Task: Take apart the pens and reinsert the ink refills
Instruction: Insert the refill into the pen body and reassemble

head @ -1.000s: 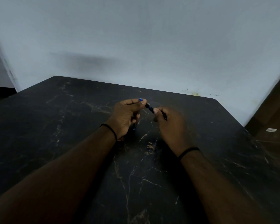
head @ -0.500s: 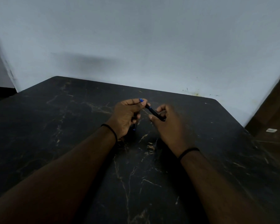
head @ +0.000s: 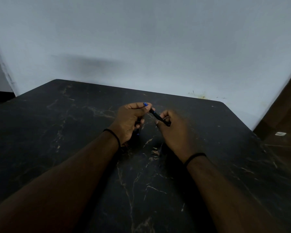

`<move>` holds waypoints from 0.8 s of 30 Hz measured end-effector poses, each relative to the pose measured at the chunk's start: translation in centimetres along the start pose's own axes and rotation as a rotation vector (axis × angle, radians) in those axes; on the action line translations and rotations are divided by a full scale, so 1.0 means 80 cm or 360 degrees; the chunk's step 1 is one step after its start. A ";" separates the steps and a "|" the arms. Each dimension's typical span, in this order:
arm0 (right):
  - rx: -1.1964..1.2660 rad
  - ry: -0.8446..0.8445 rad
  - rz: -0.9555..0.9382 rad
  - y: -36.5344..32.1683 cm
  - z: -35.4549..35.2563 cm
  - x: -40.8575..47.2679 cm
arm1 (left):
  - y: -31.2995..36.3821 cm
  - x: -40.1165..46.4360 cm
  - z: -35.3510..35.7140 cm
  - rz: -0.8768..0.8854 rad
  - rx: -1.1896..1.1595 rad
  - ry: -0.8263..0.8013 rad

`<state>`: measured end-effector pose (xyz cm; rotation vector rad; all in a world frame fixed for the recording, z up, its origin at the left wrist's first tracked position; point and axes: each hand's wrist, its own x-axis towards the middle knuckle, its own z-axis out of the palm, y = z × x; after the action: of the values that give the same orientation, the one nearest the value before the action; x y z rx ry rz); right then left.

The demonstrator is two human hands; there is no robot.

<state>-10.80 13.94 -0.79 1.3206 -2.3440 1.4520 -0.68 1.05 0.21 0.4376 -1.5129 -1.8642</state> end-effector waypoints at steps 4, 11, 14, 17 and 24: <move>-0.0089 -0.0090 -0.0030 0.001 0.002 0.000 | 0.001 0.000 -0.002 0.0000 0.0011 0.0011; 0.0029 0.0030 -0.0014 -0.005 -0.001 -0.001 | 0.005 -0.002 -0.001 -0.0019 0.0011 0.0016; -0.0043 -0.0025 -0.0020 -0.003 -0.003 0.000 | 0.005 -0.003 0.000 -0.0004 0.0018 0.0007; -0.0129 -0.0065 -0.0046 -0.004 -0.002 0.000 | 0.005 -0.003 -0.002 -0.0003 0.0031 0.0009; 0.0004 -0.0007 0.0006 -0.005 -0.002 0.000 | 0.001 -0.001 0.001 -0.0020 0.0032 -0.0023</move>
<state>-10.57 14.02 -0.43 1.3221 -2.3495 1.4547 -0.65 1.14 0.33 0.4446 -1.5433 -1.8668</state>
